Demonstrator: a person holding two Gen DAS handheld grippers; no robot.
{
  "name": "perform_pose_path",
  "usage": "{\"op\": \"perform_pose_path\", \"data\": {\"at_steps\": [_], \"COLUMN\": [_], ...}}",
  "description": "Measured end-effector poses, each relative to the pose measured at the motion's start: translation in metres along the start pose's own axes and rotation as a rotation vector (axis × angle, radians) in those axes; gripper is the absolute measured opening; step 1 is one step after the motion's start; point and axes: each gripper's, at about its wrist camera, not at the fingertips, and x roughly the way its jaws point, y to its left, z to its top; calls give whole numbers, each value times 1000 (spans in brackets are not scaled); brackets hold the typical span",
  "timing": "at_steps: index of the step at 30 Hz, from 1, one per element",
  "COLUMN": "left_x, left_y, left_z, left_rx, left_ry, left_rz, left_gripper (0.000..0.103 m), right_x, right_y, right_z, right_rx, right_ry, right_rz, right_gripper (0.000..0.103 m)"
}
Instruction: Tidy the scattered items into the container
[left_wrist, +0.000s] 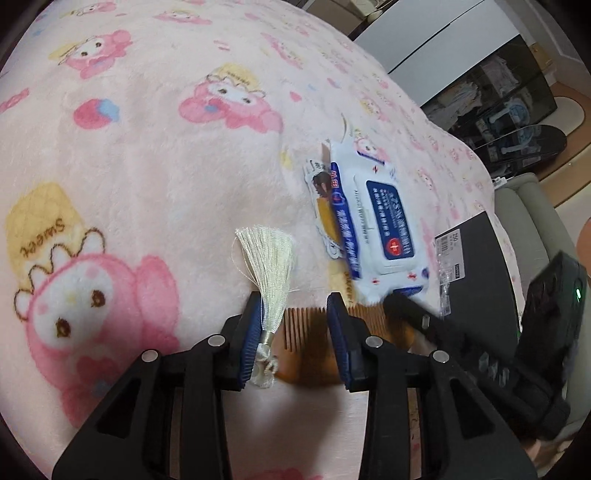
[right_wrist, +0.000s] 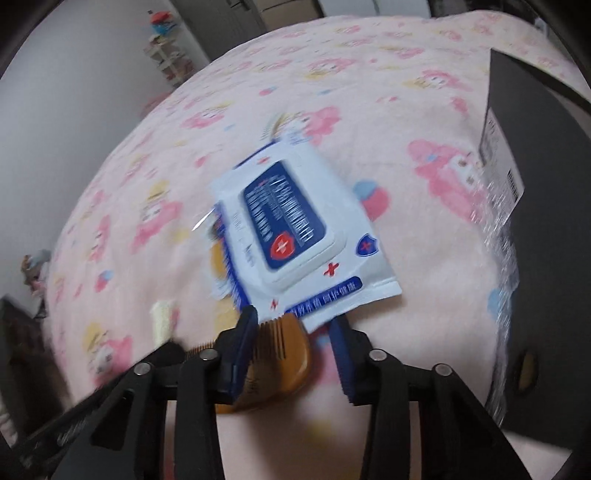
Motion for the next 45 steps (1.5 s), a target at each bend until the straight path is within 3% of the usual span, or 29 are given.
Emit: {"op": "perform_pose_path", "data": {"at_steps": [7, 13, 18, 25, 31, 45], "left_x": [-13, -11, 2, -19, -52, -91], "left_y": [1, 6, -3, -4, -48, -156], "left_z": [-6, -14, -18, -28, -48, -57], "left_rx": [1, -31, 28, -6, 77, 248], "left_ry": [-26, -17, -7, 28, -3, -51], "left_rz": [47, 101, 131, 0, -54, -118], "left_gripper": [34, 35, 37, 36, 33, 32], "right_x": [-14, -18, -5, -33, -72, -176], "right_y": [17, 10, 4, -3, -11, -53], "right_z": [-51, -51, -53, -58, -66, -59], "right_rx": [-98, -57, -15, 46, 73, 137], "right_ry": [48, 47, 70, 60, 24, -148], "right_rz": [-17, -1, 9, 43, 58, 92], "right_gripper": [31, 34, 37, 34, 34, 33]}}
